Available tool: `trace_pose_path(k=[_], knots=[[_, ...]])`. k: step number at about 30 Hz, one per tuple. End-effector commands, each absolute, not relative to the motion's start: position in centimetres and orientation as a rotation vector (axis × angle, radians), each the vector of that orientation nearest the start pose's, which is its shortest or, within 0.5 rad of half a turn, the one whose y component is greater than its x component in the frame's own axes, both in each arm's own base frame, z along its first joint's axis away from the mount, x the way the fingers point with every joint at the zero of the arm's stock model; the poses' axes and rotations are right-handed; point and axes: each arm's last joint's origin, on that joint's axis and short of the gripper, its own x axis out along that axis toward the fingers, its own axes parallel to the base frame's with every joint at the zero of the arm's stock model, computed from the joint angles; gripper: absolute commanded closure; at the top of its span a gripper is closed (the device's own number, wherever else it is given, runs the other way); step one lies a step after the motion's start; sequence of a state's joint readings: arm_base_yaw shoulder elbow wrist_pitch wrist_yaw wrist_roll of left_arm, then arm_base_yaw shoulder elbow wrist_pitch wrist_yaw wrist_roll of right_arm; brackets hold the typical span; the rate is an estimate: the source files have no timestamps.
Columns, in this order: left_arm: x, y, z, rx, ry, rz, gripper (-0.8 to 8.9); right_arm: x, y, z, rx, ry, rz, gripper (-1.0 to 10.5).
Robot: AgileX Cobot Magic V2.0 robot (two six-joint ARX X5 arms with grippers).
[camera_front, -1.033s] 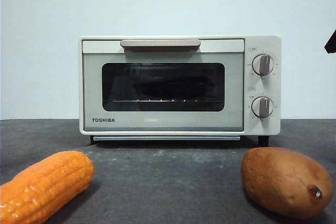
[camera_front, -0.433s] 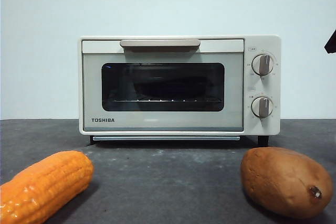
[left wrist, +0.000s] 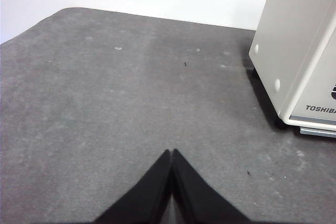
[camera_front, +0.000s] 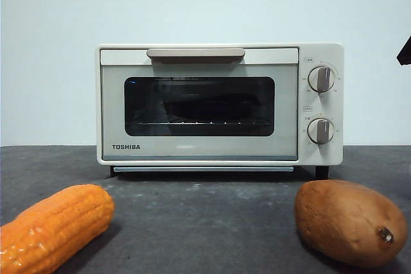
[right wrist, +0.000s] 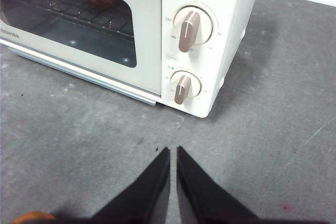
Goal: Take the eggplant from the table,put the eggplant in the oven
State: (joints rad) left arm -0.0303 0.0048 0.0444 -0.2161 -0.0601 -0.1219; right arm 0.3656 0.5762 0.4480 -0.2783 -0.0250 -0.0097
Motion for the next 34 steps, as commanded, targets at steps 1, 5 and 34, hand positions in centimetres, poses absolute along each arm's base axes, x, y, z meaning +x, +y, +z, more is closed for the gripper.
trace_pose_path(k=[1,5,34], knots=[[9.4,-0.1,14.9,-0.114,0.208,0.043,8.09,13.0,5.1,24.1,-0.063,0.382,0.389,9.4],[9.4,-0.1,14.9,-0.114,0.208,0.043,8.09,11.5,4.4,25.3,-0.094,0.267,0.369,9.4],[9.4,-0.1,14.9,-0.114,0.208,0.043,8.09,9.6,0.0,15.2,0.03,0.156,0.062,9.4]])
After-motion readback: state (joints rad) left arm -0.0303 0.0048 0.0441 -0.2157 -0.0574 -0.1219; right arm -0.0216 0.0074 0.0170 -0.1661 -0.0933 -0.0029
